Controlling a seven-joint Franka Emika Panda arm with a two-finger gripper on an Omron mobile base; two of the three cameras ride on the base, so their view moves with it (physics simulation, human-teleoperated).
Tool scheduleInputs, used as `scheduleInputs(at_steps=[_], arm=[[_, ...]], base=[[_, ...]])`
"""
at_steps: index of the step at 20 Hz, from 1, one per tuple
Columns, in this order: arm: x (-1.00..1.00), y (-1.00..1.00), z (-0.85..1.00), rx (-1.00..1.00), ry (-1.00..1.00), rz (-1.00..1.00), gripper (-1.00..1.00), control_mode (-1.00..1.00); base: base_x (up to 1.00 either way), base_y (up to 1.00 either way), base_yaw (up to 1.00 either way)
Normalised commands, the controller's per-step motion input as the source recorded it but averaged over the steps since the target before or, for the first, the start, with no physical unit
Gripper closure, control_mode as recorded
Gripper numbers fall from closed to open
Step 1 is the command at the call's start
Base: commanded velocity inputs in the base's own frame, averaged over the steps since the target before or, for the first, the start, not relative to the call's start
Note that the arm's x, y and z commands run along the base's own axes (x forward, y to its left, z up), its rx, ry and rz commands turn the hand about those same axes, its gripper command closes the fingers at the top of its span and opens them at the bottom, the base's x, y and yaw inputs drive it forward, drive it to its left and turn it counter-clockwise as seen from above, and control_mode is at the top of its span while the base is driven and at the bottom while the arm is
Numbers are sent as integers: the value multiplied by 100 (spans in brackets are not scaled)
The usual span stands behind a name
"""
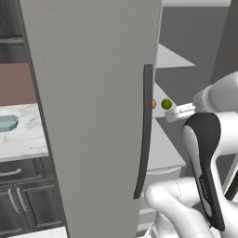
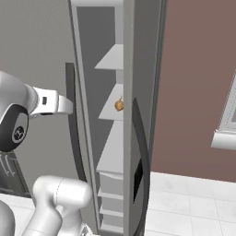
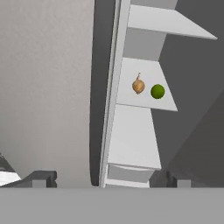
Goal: Take the lime and onion out of the freezer and place them in the tupperware container on the counter. Then put the tupperware containing the vegetables back in the freezer.
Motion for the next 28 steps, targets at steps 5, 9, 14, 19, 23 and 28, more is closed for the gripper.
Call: scheduleInputs(at_steps=[5,9,14,19,23,28], arm=[[0,0,0,0,0,0,-100,100],[0,0,0,0,0,0,-100,100],[0,0,0,0,0,0,-100,100],[0,0,0,0,0,0,-100,100],[0,0,0,0,0,0,-100,100],[49,-25,-32,4,21,-4,-100,-100]], base=[[0,0,0],[13,0,0],[20,-4,0],[18,0,-1],[19,0,-1],[0,0,0]])
